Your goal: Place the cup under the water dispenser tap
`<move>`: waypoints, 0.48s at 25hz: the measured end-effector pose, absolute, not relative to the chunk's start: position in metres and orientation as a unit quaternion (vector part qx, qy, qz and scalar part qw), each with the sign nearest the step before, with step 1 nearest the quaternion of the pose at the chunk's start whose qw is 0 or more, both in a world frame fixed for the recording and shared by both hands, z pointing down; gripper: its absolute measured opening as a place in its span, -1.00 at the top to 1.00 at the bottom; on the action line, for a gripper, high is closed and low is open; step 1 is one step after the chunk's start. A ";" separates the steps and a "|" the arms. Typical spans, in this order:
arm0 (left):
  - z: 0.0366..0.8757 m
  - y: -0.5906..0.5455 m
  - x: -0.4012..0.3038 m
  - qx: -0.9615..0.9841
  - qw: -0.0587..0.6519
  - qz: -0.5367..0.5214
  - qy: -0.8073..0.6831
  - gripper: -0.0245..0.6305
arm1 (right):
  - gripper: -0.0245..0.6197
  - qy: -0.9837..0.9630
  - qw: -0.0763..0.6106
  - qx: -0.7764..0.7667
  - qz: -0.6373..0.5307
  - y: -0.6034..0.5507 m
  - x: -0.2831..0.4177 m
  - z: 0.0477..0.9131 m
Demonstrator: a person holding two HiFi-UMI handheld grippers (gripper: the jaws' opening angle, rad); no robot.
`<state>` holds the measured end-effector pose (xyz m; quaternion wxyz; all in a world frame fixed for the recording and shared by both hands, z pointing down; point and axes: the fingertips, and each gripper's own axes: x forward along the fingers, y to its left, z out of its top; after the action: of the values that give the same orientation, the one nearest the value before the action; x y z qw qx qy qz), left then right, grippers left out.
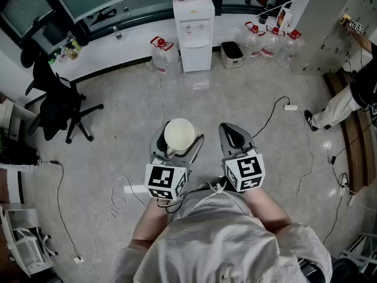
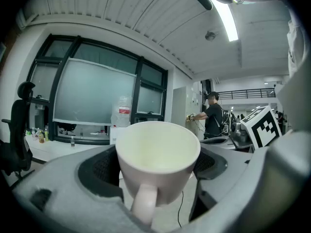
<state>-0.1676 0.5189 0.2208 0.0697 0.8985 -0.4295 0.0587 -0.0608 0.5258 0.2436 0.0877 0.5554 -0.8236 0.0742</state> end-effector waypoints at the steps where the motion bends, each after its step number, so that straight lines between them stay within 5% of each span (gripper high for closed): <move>1: 0.221 0.518 -0.168 0.899 0.070 0.058 -0.429 -0.43 | 0.84 -0.823 0.088 0.556 0.075 0.525 -0.061 0.244; 12: 0.227 0.514 -0.175 0.899 0.082 0.057 -0.427 -0.43 | 0.84 -0.816 0.075 0.565 0.100 0.516 -0.065 0.250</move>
<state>-0.1751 0.5139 0.2275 0.0817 0.8988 -0.4268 0.0572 -0.0654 0.5165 0.2498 0.0748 0.5647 -0.8158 0.1001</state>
